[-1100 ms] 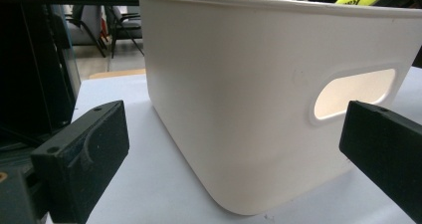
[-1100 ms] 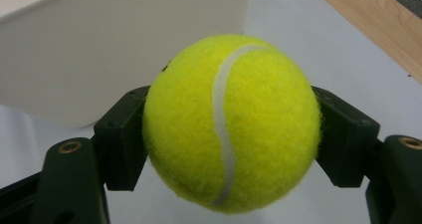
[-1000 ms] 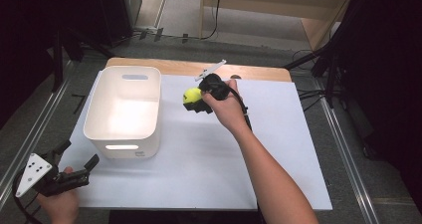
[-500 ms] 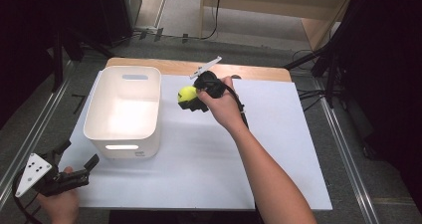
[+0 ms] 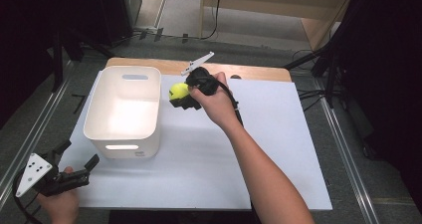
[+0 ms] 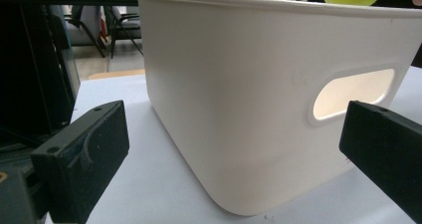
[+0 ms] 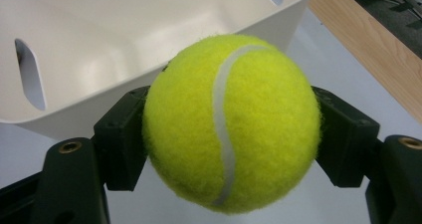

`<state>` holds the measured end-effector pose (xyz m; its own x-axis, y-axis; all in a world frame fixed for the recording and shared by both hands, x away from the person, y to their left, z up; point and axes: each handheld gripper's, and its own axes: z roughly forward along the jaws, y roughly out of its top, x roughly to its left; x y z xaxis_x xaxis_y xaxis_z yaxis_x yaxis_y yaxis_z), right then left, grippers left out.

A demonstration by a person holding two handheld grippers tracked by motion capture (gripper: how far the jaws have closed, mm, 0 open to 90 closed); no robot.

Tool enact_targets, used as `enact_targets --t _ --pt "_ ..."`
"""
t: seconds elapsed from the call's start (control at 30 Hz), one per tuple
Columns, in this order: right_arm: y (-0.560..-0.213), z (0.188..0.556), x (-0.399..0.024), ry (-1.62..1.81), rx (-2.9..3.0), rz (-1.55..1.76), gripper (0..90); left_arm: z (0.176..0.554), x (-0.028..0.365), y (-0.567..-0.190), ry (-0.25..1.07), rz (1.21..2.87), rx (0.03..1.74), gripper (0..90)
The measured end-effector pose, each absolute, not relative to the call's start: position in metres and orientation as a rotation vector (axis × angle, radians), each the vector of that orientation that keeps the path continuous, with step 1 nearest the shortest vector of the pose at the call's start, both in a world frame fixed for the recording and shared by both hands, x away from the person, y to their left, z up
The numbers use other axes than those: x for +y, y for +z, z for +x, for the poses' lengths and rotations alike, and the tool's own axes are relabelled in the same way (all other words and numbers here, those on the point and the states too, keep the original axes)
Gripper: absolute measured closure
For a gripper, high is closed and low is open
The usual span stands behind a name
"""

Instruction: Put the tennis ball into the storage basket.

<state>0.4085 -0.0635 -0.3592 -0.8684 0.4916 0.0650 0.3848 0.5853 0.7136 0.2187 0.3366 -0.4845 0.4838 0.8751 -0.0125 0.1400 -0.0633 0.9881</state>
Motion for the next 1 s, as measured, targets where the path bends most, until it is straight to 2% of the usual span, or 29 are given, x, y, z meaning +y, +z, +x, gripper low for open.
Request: enact_targets --t 1.0 --pt "-0.341 0.402 -0.028 1.179 2.687 0.653 24.4 0.219 0.335 -0.485 0.773 1.539 0.913 0.0"
